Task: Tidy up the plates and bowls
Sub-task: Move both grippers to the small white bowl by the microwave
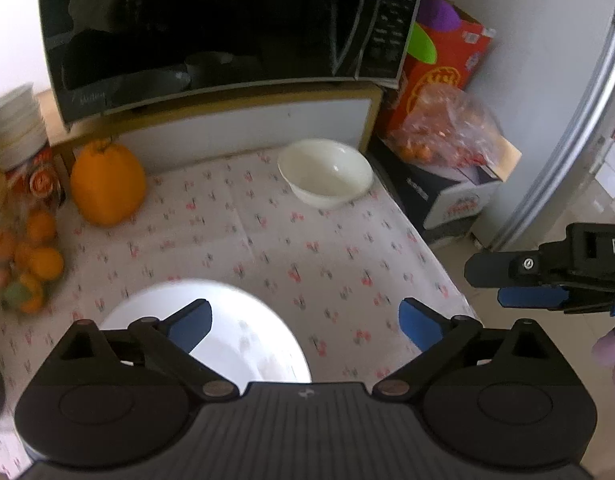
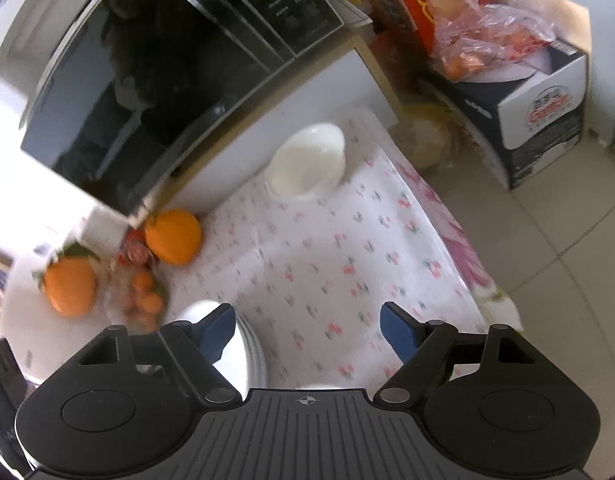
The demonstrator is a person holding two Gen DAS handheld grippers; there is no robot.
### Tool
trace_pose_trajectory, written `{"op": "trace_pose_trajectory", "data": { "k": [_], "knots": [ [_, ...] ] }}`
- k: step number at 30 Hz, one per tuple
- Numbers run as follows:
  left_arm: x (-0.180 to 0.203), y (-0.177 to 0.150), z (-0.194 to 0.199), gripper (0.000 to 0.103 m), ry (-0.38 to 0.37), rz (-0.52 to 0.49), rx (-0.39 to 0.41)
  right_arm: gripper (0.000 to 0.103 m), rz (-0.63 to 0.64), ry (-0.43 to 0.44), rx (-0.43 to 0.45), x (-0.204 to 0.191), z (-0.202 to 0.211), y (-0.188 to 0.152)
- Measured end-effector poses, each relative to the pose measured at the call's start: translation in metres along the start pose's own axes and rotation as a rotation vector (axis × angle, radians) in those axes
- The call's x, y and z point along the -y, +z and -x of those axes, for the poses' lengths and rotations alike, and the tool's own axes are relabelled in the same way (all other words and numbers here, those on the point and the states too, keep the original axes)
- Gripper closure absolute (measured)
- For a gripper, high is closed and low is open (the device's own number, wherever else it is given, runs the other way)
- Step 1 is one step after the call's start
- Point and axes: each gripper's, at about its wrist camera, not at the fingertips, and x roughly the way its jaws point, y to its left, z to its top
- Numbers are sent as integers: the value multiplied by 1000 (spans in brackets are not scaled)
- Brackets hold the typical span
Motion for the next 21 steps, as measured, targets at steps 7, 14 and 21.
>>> {"op": "trace_pose_trajectory", "data": {
  "k": [7,14,21],
  "knots": [
    [-7,30,-22,1,43,-14,30,22,-71,83,21,14,-33,47],
    [-12,56,-63,1,62,-40,24,21,-151,172,34,33,-74,79],
    [-20,78,-112,3,51,-58,35,21,-264,283,51,64,-115,96]
  ]
}}
